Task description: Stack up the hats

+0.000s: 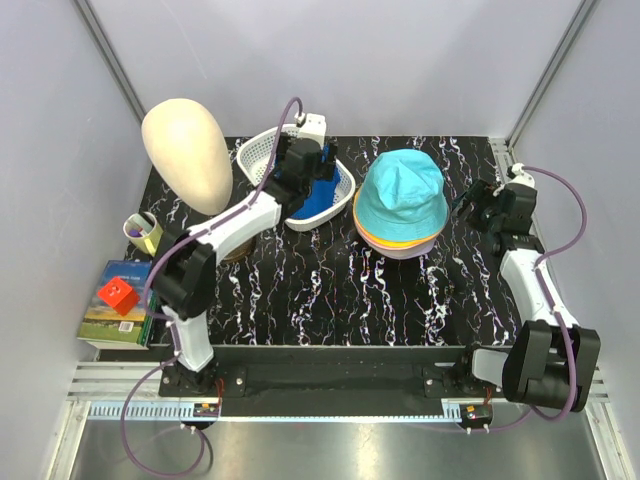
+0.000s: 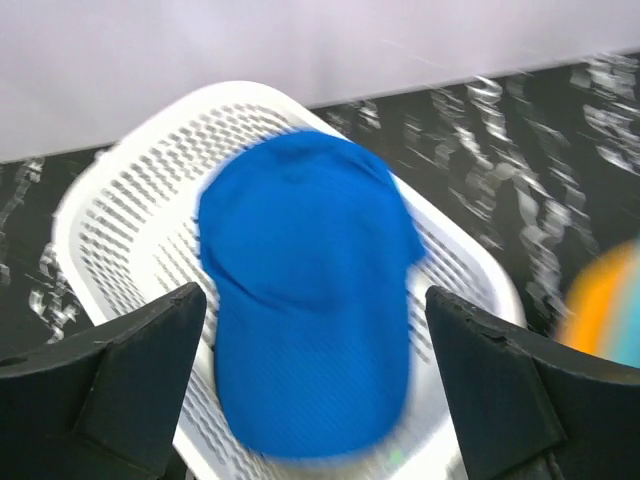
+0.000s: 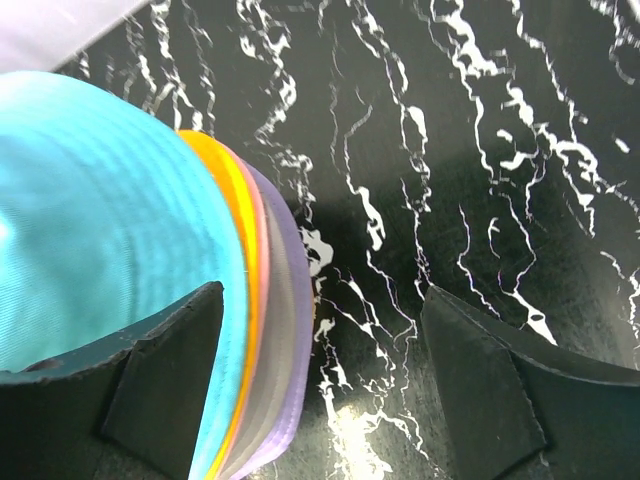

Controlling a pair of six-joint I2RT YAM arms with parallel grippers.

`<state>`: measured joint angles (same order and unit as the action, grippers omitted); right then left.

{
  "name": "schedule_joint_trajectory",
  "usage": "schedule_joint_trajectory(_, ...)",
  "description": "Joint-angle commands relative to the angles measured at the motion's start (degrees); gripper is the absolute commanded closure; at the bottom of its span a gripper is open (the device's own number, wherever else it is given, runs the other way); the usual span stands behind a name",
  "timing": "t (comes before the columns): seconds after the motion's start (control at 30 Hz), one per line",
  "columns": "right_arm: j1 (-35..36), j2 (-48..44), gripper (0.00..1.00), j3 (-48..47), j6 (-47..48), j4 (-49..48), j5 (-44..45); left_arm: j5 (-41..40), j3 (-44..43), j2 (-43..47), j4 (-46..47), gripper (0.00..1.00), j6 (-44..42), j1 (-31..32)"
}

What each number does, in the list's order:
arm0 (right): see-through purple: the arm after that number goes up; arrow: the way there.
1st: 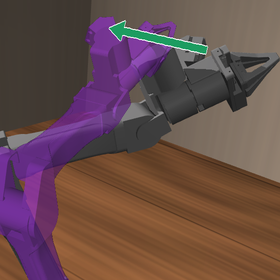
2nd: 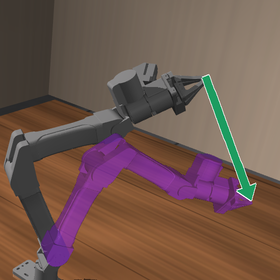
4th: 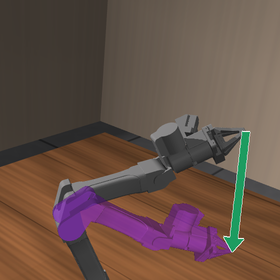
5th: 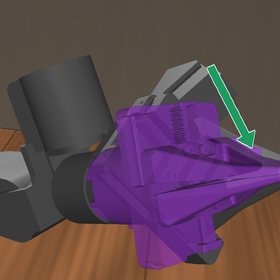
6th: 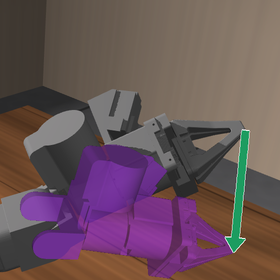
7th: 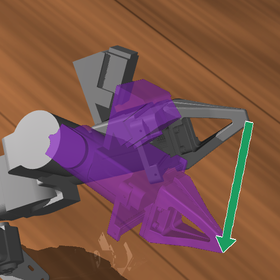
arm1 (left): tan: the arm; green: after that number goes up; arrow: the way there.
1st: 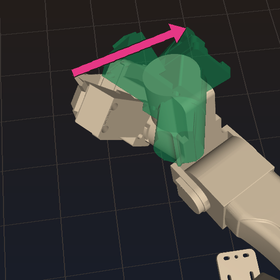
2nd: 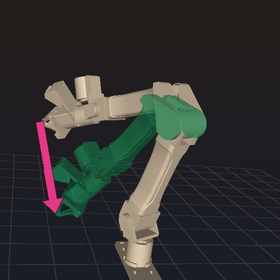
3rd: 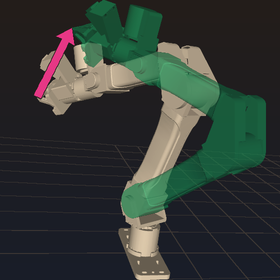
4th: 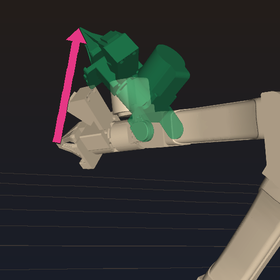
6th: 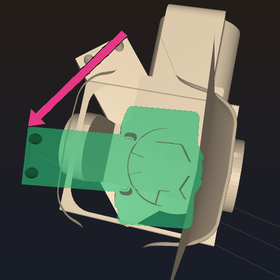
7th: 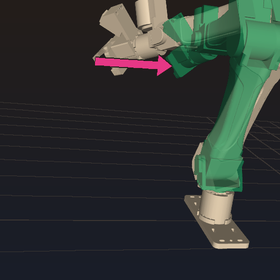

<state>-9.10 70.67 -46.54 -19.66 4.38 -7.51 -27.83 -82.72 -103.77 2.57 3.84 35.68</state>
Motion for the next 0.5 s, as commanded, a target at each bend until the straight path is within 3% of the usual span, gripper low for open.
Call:
schedule_joint_trajectory(0.0,0.0,-3.3,0.12,0.3,0.4,0.0,0.7,-0.4,-7.0,-9.0,-2.5,0.03,-3.5,-3.4)
schedule_joint_trajectory(0.23,0.0,-3.5,0.12,0.3,0.7,-0.2,-1.2,8.0,-11.5,-17.8,-2.9,0.02,-1.9,-7.3)
schedule_joint_trajectory(0.33,0.0,-2.7,0.12,0.2,0.4,-0.5,-1.7,12.3,-11.0,-18.6,-2.7,0.1,-0.9,-8.5)
schedule_joint_trajectory(0.37,0.0,-2.6,0.12,0.2,0.3,-0.6,-2.0,11.7,-10.5,-18.5,-2.7,0.31,-0.4,-8.6)
schedule_joint_trajectory(0.43,0.0,-2.2,0.12,0.2,0.1,-0.8,-2.5,10.6,-9.0,-17.1,0.8,0.6,-0.1,-8.6)
schedule_joint_trajectory(0.47,0.0,-2.2,0.12,0.4,0.2,-0.8,-2.5,10.0,-6.5,-16.3,1.9,0.84,0.0,-8.6)
